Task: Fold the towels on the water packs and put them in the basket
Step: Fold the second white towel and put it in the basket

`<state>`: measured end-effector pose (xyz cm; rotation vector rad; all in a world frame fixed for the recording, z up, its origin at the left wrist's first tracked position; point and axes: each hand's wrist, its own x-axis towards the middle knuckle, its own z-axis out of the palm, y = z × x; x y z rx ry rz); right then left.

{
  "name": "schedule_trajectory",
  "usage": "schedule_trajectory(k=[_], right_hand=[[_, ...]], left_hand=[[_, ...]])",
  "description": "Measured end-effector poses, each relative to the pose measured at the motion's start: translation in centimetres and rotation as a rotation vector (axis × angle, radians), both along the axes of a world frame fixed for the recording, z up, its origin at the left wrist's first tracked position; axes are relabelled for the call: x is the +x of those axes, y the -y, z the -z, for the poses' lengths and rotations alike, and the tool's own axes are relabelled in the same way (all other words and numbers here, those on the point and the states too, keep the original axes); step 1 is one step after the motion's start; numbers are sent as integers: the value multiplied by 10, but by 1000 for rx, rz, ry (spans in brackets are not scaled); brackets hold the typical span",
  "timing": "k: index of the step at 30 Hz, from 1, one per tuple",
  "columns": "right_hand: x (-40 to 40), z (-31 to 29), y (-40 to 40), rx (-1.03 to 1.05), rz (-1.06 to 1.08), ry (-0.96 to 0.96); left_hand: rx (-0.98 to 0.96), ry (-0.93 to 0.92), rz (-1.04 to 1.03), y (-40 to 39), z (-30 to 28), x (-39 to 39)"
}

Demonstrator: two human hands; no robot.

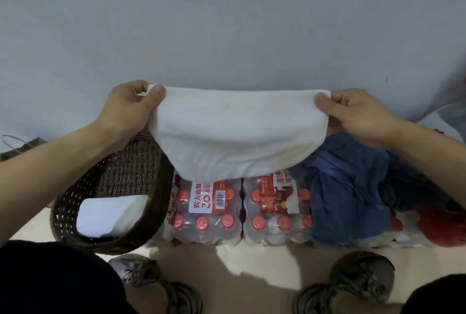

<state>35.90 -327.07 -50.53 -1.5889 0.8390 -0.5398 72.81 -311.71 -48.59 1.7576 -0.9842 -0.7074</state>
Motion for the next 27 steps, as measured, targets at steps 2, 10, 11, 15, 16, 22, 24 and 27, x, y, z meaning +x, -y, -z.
schedule_trajectory(k=[2, 10, 11, 15, 16, 22, 24, 27], right_hand=[[0, -1, 3, -26, 29, 24], [8, -5, 11, -285, 233, -44], [8, -3, 12, -292, 249, -70], [15, -6, 6, -61, 246, -31], [17, -9, 4, 40, 242, 10], [19, -19, 4, 180, 383, 234], [16, -15, 1, 127, 347, 256], [5, -1, -9, 66, 223, 214]], left_hand=[[11, 11, -6, 2, 1, 4], [59, 385, 6, 4, 3, 5], [73, 304, 3, 5, 3, 2], [82, -217, 57, 6, -4, -11], [67, -262, 101, 6, -4, -11], [-38, -221, 169, -2, 3, -3], [-36, -170, 206, -9, 5, 2], [97, 171, 343, -24, 10, 9]])
